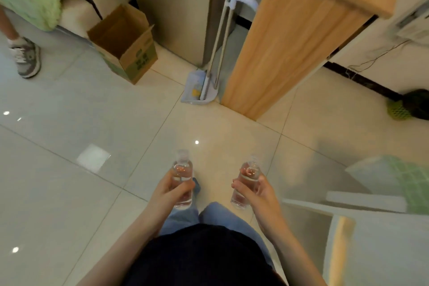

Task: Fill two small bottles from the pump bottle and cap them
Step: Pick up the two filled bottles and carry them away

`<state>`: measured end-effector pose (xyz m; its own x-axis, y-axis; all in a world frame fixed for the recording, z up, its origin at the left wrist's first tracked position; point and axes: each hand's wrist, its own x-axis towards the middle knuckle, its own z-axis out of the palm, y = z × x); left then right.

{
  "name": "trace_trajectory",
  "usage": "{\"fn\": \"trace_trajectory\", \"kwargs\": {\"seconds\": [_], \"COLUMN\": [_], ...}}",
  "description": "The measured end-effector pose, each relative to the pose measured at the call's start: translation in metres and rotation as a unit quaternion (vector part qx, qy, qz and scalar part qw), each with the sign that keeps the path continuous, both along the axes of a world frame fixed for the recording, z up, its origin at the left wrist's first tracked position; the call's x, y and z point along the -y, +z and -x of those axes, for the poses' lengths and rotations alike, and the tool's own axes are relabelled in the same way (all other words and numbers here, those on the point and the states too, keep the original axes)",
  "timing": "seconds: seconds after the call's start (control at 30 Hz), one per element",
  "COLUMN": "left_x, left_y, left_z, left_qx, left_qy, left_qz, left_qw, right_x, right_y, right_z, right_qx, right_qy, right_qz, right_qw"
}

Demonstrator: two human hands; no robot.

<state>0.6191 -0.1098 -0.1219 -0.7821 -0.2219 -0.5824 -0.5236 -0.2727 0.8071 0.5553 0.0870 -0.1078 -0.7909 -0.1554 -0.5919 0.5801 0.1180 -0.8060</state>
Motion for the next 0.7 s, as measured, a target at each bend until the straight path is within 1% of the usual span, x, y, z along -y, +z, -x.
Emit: {"fn": "trace_trajectory", "kwargs": {"seconds": [0.2, 0.3, 0.43, 0.57, 0.7], "left_x": [0.029, 0.028, 0.015, -0.006, -0.036], "left_y": [0.004, 0.003, 0.004, 0.005, 0.007], "left_z": [0.085, 0.119, 0.168, 0.220, 0.277], "left_qx": [0.004, 0.009, 0.017, 0.007, -0.005], "left_qy": [-0.088, -0.119, -0.137, -0.140, -0.135], "left_qz": [0.001, -0.008, -0.012, -0.008, -0.006], "left_qw": [0.996, 0.993, 0.990, 0.990, 0.991], "right_x": [0.011, 0.009, -0.003, -0.020, -0.046], "right_y": [0.009, 0.015, 0.015, 0.012, 0.013], "right_z": [0.058, 0.087, 0.129, 0.180, 0.237], "right_qx": [-0.002, -0.002, -0.012, -0.011, -0.020], "right_qy": [-0.087, -0.104, -0.118, -0.127, -0.116], "right_qz": [-0.012, -0.012, -0.003, 0.016, 0.013], "right_qw": [0.996, 0.994, 0.993, 0.992, 0.993]}}
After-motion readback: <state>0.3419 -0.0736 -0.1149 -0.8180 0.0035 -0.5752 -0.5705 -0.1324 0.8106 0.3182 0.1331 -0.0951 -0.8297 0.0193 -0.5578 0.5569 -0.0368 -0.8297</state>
